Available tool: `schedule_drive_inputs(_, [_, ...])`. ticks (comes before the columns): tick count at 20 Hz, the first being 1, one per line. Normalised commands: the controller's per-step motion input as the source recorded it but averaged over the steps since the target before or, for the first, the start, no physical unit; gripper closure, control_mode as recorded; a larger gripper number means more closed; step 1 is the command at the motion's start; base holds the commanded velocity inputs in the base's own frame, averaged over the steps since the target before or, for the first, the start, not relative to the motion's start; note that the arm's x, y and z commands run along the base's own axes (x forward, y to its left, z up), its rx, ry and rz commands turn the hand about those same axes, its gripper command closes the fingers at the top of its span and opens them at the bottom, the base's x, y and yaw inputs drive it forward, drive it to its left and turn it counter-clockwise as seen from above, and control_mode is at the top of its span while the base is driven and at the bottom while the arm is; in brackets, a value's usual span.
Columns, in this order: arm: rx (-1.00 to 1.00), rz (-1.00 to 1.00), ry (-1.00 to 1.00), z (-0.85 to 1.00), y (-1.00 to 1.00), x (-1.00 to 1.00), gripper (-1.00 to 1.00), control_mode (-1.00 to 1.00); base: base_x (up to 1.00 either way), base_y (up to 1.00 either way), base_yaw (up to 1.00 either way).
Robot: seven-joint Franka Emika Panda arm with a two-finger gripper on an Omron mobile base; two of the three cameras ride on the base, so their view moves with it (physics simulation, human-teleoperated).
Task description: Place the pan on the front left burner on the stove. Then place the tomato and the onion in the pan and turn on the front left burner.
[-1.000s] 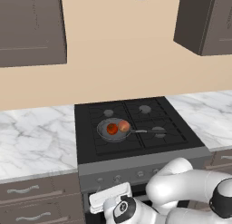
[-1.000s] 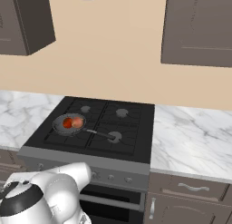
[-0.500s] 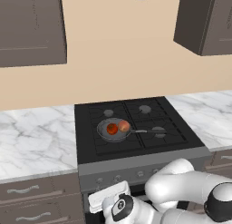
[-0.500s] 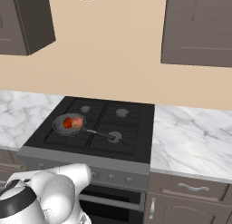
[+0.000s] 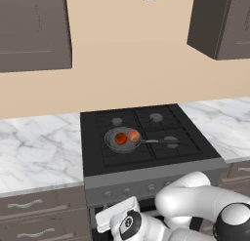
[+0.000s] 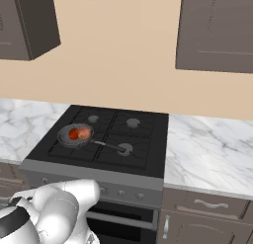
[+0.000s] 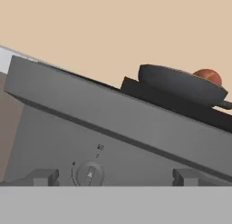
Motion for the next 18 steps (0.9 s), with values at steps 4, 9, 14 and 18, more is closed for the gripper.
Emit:
schedule_drive_inputs(4, [0.00,0.00,0.00,0.00,0.00,0.06,-1.00,-1.00,0.00,0.00,0.00])
schedule_drive_inputs(9, [0.00,0.01,0.00,-0.04,0.00,0.12,-1.00,-1.00,0.00,0.00,0.00])
schedule_drive_inputs(14, [0.00,0.00,0.00,-0.24,0.00,0.10,-1.00,-1.00,0.00,0.00,0.00])
schedule_drive_inputs(18, [0.00,0.00,0.00,-0.35,0.00,0.03,-1.00,-1.00,0.00,0.00,0.00])
